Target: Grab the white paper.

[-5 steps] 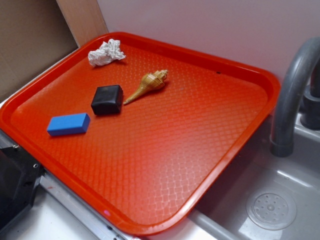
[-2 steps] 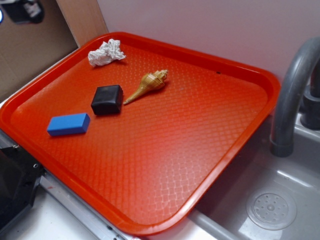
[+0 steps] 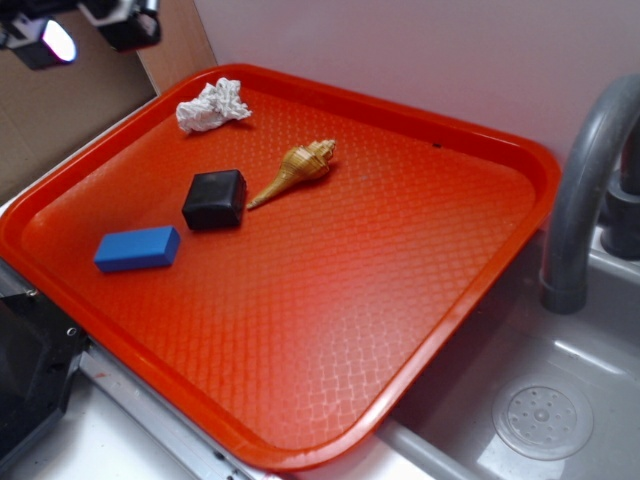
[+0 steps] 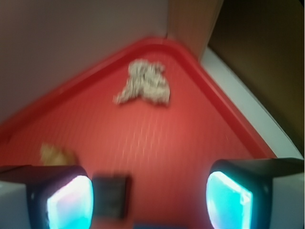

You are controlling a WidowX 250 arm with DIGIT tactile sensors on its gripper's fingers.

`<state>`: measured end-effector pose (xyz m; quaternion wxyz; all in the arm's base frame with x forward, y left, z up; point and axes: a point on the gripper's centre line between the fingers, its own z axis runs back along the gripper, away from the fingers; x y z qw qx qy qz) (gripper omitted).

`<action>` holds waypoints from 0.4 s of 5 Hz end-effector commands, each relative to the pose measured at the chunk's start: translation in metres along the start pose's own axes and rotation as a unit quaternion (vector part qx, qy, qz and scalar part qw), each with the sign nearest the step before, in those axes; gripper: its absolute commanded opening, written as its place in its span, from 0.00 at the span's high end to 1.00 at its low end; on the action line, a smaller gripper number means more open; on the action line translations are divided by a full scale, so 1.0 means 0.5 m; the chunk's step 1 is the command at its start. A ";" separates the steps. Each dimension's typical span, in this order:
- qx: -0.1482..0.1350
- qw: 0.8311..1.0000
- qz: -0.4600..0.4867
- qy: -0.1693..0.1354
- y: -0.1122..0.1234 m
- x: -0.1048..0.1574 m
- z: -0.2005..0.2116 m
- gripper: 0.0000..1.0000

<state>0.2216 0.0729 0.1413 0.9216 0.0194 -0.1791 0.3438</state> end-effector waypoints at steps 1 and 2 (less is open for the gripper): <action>0.029 0.995 0.036 -0.089 -0.022 0.043 -0.073 0.00; 0.053 0.993 0.039 -0.099 -0.028 0.054 -0.112 0.00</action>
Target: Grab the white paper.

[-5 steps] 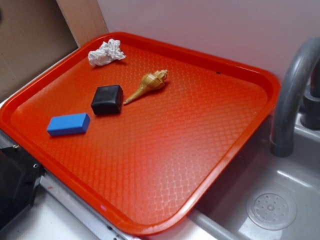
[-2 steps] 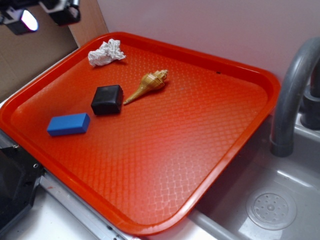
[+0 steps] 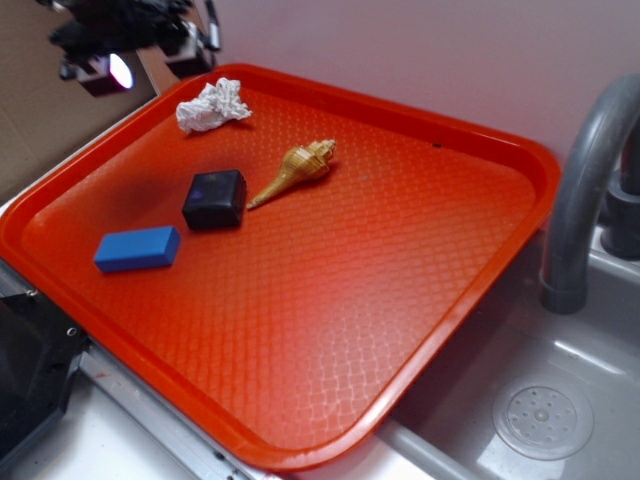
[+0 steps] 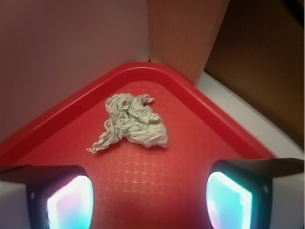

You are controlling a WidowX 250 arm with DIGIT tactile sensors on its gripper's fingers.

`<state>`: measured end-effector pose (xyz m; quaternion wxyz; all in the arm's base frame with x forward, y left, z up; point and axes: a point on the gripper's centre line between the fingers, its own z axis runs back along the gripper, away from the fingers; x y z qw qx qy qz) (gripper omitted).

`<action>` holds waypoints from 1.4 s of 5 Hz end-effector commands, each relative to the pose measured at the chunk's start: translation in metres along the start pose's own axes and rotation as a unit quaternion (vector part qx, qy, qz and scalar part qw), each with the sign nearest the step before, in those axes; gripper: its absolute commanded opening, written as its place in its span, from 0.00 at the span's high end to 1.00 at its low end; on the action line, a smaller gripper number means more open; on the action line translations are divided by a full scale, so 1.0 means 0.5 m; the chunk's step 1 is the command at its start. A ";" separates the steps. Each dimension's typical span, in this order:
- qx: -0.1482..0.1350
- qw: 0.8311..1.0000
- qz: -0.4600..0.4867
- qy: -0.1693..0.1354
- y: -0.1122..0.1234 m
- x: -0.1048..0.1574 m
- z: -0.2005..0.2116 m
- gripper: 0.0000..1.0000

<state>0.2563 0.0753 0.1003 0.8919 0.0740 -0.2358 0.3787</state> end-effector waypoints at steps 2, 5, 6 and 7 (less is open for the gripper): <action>0.043 0.998 0.035 -0.010 0.005 0.073 -0.096 0.00; 0.057 0.996 -0.030 0.056 -0.019 0.109 -0.253 0.00; 0.048 0.997 -0.041 0.047 -0.024 0.100 -0.250 1.00; 0.053 0.996 -0.068 0.029 -0.028 0.095 -0.198 1.00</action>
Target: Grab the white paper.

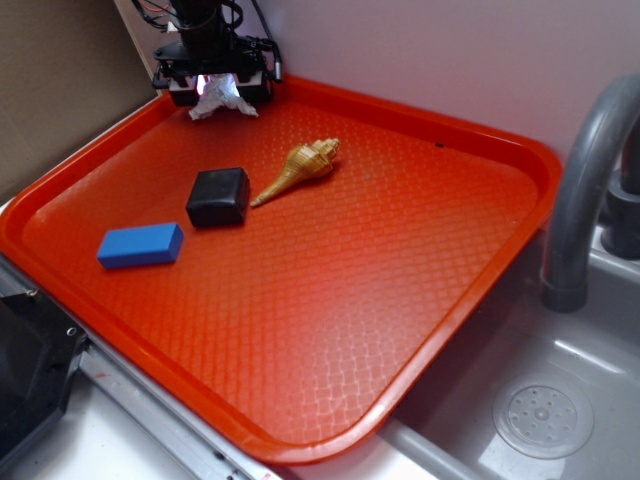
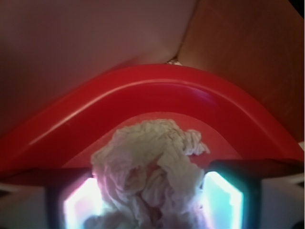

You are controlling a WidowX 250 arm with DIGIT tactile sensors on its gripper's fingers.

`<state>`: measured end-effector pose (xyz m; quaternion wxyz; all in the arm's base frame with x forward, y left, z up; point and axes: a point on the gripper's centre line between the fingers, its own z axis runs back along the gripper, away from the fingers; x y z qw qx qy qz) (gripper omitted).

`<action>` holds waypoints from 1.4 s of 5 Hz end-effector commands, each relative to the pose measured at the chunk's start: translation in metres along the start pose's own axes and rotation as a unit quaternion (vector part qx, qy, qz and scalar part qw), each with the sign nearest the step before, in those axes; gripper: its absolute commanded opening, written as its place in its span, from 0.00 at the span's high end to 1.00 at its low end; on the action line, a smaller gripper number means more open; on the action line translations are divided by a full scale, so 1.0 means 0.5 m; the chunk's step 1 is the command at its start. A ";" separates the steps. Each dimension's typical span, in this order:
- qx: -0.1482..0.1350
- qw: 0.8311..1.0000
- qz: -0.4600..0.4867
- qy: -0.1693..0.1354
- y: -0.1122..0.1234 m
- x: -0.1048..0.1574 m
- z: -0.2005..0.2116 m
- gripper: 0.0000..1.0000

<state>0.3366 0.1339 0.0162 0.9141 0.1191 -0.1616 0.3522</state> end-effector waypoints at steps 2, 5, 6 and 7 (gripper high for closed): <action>-0.016 0.998 -0.051 0.012 0.011 -0.053 0.252 1.00; -0.121 0.976 -0.094 0.157 0.069 -0.064 0.475 1.00; -0.143 0.973 -0.105 0.149 0.077 -0.087 0.493 1.00; -0.147 0.965 -0.148 0.157 0.072 -0.104 0.497 1.00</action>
